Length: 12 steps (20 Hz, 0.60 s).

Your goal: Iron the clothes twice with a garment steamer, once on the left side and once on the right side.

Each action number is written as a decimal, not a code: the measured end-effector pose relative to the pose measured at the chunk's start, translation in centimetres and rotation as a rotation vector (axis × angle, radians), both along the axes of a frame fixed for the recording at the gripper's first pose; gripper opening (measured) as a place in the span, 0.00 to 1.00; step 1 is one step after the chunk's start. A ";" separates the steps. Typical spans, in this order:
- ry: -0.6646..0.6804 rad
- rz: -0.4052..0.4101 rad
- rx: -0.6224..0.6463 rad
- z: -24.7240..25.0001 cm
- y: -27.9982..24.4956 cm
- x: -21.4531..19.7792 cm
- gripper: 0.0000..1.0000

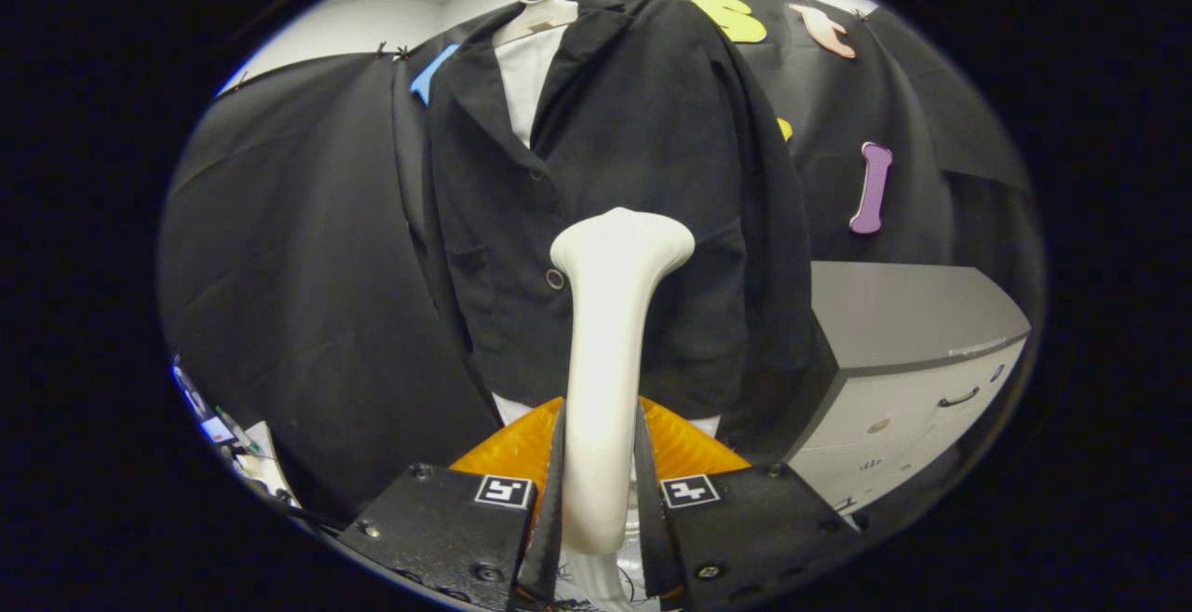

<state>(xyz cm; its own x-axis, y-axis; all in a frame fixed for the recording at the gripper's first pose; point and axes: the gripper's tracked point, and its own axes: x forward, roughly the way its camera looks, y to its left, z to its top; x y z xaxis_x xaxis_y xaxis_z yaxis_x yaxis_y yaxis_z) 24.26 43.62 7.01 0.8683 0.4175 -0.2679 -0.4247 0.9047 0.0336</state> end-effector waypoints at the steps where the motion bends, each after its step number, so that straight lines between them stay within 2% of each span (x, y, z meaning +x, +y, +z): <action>1: 0.011 -0.001 -0.010 -0.8 -0.1 0.0 0.37; 12: 0.156 -0.011 -0.061 -8.7 -0.9 -0.5 0.37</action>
